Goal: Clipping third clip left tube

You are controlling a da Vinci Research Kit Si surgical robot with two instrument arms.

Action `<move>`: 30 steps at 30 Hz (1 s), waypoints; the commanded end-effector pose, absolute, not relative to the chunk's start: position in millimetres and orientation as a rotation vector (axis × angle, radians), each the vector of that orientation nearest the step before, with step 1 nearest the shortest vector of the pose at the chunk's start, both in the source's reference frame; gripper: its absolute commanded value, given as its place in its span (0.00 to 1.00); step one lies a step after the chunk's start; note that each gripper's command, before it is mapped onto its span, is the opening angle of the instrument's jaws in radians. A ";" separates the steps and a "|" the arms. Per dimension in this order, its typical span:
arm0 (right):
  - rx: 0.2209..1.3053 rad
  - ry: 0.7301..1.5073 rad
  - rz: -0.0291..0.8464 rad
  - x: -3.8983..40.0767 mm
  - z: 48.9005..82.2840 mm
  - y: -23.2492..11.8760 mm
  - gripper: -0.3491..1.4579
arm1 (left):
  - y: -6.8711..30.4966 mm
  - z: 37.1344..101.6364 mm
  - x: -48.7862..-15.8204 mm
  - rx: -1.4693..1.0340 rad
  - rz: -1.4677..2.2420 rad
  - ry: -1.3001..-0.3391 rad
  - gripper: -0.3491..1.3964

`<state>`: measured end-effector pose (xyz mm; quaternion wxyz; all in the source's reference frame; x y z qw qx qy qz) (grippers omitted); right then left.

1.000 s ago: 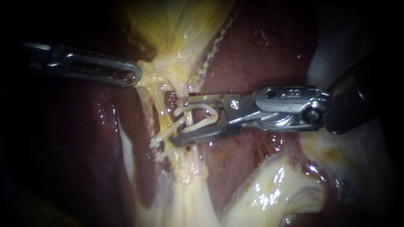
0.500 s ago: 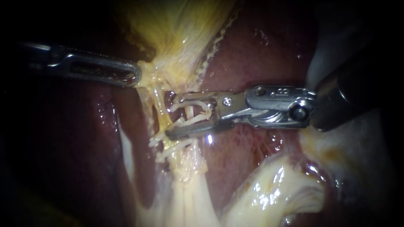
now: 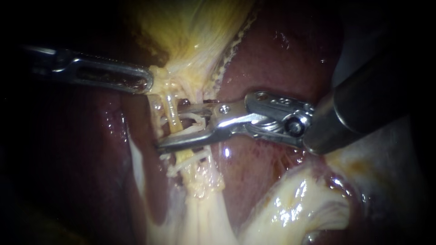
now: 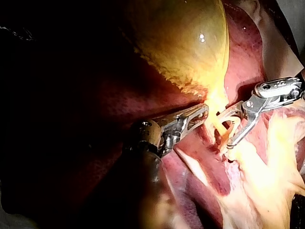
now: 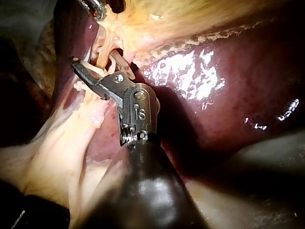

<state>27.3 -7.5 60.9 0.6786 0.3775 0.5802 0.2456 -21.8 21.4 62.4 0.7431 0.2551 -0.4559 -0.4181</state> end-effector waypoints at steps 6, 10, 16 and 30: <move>0.941 1.413 0.534 27.5 58.9 -6.7 0.44 | 21.4 62.4 -21.8 0.559 -0.917 -0.999 0.00; 0.963 1.452 0.549 27.5 57.3 -5.8 0.44 | 21.4 62.4 -21.8 0.559 -0.917 -0.999 0.00; 0.983 1.458 0.579 27.7 57.0 -4.9 0.43 | 21.4 62.4 -21.8 0.559 -0.917 -0.999 0.00; 1.063 1.387 0.773 28.4 57.6 -4.0 0.27 | 21.5 62.7 -21.9 0.559 -0.916 -0.999 0.00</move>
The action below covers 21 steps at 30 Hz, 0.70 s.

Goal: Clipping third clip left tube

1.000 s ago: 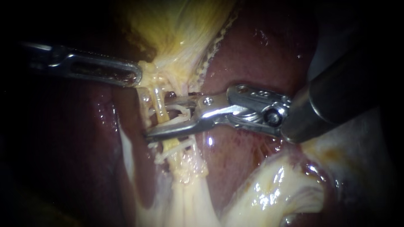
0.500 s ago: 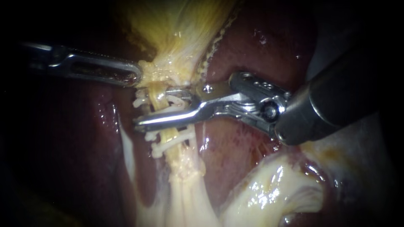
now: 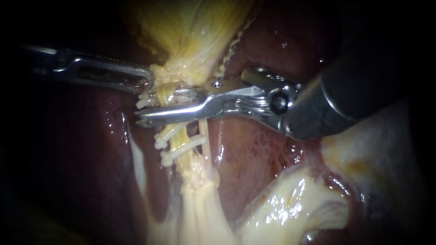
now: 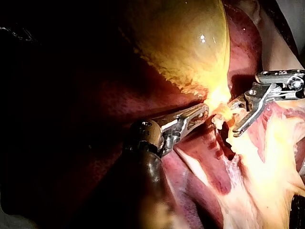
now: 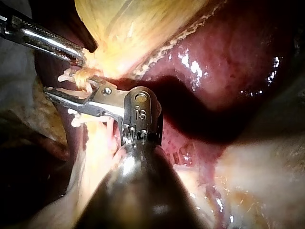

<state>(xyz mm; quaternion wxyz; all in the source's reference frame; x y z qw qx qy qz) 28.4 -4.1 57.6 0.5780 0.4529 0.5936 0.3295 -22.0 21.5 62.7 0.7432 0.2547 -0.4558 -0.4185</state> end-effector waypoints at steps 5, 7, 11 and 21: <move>1.089 1.371 0.800 28.4 57.6 -4.0 0.14 | 21.5 62.7 -21.9 0.561 -0.915 -0.999 0.00; 1.094 1.369 0.803 28.3 57.6 -4.1 0.05 | 21.5 62.7 -21.9 0.561 -0.915 -0.999 0.00; 1.105 1.361 0.816 27.9 57.8 -4.3 0.00 | 21.5 62.7 -21.9 0.561 -0.914 -0.999 0.00; 1.104 1.361 0.814 27.8 58.0 -4.6 0.00 | 21.5 62.7 -21.9 0.562 -0.914 -0.999 0.00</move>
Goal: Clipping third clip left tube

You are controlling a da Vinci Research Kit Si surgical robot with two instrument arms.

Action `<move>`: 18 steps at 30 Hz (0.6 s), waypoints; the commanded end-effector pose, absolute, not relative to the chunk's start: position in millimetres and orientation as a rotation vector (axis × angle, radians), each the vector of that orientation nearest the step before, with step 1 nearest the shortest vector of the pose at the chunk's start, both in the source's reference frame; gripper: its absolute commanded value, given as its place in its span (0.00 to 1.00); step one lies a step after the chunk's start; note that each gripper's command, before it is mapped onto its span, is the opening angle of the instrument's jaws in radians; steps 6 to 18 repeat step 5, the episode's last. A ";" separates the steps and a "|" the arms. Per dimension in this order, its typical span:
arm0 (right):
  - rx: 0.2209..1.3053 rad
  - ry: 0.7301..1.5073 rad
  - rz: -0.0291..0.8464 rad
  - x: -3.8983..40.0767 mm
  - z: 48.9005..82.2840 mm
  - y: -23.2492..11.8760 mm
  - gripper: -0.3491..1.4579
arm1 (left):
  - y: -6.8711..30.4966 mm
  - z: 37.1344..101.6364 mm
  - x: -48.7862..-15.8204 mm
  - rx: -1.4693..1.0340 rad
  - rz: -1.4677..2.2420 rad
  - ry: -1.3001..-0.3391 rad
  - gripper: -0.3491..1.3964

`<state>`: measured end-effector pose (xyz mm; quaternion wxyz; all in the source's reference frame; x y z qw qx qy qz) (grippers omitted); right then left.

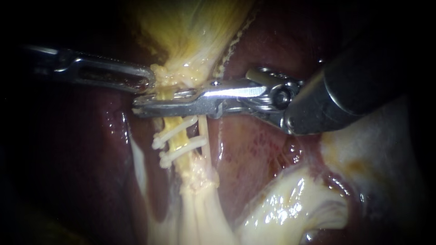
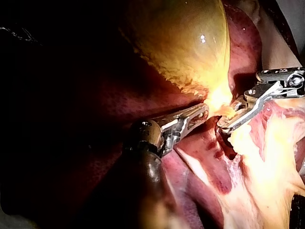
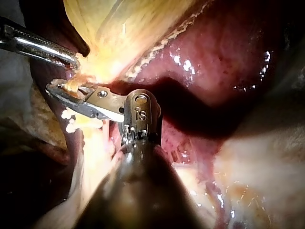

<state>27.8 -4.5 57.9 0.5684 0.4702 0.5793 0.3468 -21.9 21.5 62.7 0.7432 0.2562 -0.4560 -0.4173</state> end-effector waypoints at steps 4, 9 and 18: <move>1.104 1.361 0.813 27.8 58.1 -4.7 0.00 | 21.5 62.7 -21.8 0.562 -0.914 -0.999 0.00; 1.104 1.361 0.813 27.8 58.1 -4.7 0.00 | 21.5 62.7 -21.8 0.562 -0.914 -0.999 0.00; 1.104 1.361 0.813 27.8 58.1 -4.7 0.00 | 21.5 62.7 -21.8 0.562 -0.914 -0.999 0.00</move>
